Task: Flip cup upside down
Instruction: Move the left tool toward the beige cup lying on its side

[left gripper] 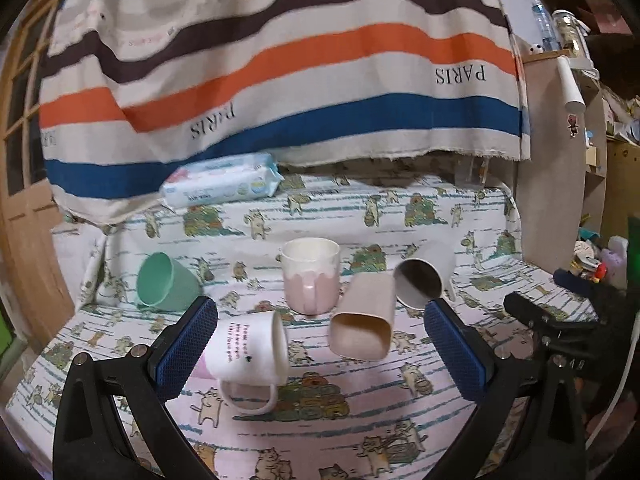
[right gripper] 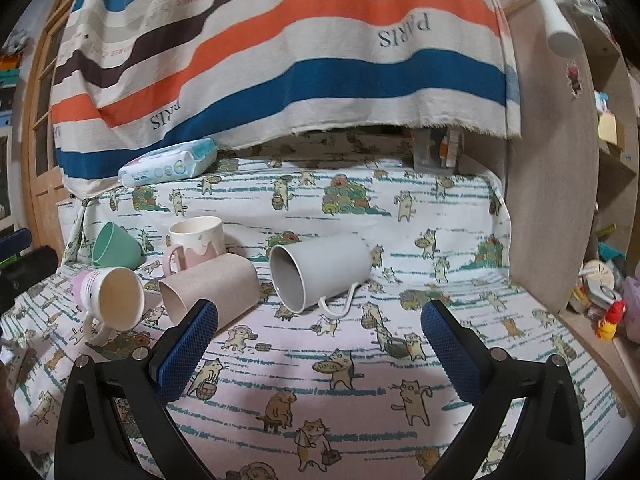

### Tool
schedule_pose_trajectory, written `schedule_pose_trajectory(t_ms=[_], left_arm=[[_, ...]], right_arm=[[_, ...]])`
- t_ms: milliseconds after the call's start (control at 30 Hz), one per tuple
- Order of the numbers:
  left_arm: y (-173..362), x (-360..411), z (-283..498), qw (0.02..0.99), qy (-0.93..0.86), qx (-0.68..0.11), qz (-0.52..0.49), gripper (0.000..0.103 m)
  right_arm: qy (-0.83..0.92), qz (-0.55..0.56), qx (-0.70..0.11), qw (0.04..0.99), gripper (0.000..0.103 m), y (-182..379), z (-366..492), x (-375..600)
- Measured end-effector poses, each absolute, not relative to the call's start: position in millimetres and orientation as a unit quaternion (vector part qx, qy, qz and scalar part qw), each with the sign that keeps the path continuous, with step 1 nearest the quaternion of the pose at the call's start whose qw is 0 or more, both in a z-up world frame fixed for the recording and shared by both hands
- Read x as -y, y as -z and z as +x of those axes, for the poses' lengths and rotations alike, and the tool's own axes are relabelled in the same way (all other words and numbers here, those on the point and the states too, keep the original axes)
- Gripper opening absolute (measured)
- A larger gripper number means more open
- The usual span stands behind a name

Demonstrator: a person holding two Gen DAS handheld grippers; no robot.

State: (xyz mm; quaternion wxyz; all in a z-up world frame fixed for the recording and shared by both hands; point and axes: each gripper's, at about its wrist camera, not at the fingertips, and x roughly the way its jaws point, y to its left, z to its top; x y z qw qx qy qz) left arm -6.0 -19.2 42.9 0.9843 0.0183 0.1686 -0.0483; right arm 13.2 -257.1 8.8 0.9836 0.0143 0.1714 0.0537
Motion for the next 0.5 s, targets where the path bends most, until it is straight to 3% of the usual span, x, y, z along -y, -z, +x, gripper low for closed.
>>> schedule_pose_trajectory(t_ms=[200,300,500], left_arm=[[-54,29,45,0.964,0.072,-0.255,0.014,0.102],[-49,34,73,0.950,0.097,-0.295,-0.005,0.094],[-39,54,120,0.925,0.136,-0.354,-0.015,0.090]], right_arm=[[-0.030,0.064,-0.171,0.983,0.103,-7,14,279],[-0.019,0.088,-0.182,0.979,0.103,-6,20,290],[-0.002,0.079,-0.192,0.978,0.103,-4,24,290]])
